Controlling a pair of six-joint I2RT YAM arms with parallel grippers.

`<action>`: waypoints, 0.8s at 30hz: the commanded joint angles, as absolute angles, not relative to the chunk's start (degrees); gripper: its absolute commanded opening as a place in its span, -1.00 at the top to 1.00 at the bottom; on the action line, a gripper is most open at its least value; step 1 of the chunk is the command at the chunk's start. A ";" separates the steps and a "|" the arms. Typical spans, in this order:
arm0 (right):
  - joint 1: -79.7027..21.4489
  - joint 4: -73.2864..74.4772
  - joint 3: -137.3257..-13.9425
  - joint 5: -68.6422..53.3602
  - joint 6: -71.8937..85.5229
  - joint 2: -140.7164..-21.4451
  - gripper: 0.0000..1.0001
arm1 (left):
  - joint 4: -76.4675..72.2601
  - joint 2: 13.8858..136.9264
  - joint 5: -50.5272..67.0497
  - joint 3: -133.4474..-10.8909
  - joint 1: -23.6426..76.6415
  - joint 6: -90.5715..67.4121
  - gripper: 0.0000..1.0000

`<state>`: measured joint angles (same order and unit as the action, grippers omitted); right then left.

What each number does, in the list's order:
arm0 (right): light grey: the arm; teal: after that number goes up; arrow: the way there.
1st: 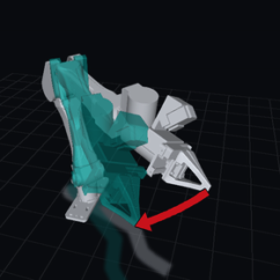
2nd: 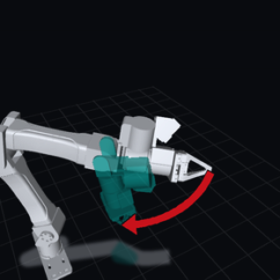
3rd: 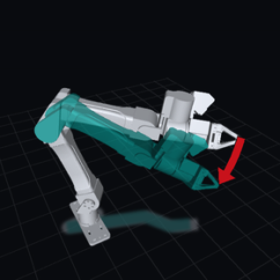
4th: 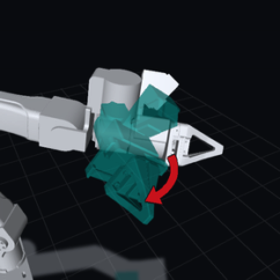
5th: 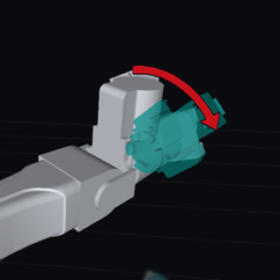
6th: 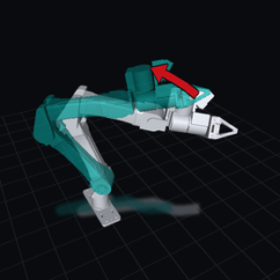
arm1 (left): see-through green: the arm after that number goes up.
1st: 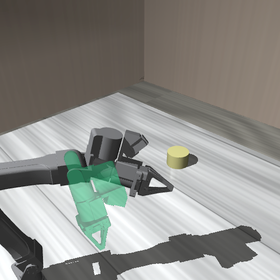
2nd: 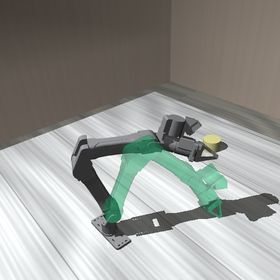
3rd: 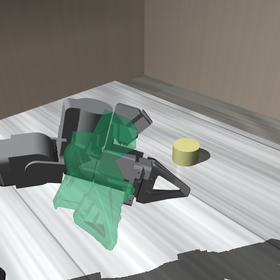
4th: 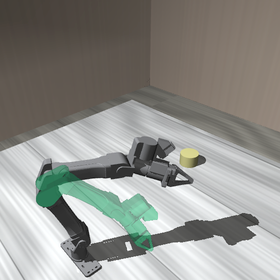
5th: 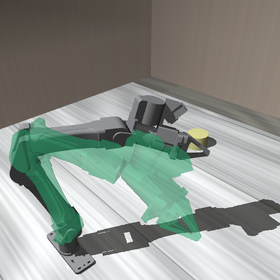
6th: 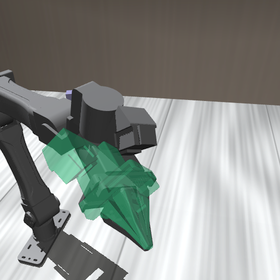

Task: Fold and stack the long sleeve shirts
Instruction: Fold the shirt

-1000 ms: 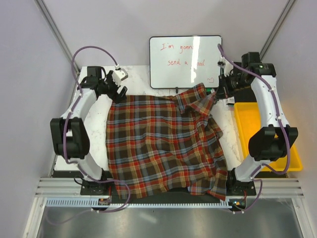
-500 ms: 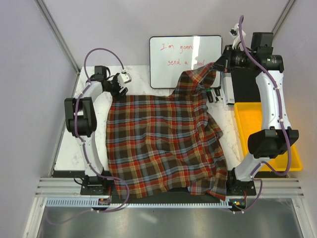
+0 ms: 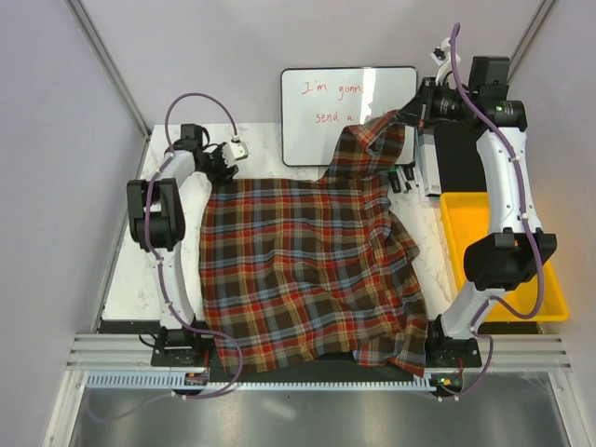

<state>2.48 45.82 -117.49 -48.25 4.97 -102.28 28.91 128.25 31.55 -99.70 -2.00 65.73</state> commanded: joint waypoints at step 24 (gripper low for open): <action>-9.75 24.52 -129.01 -44.56 17.05 -110.20 1.00 | 39.64 126.83 26.82 -114.26 -15.55 65.22 0.96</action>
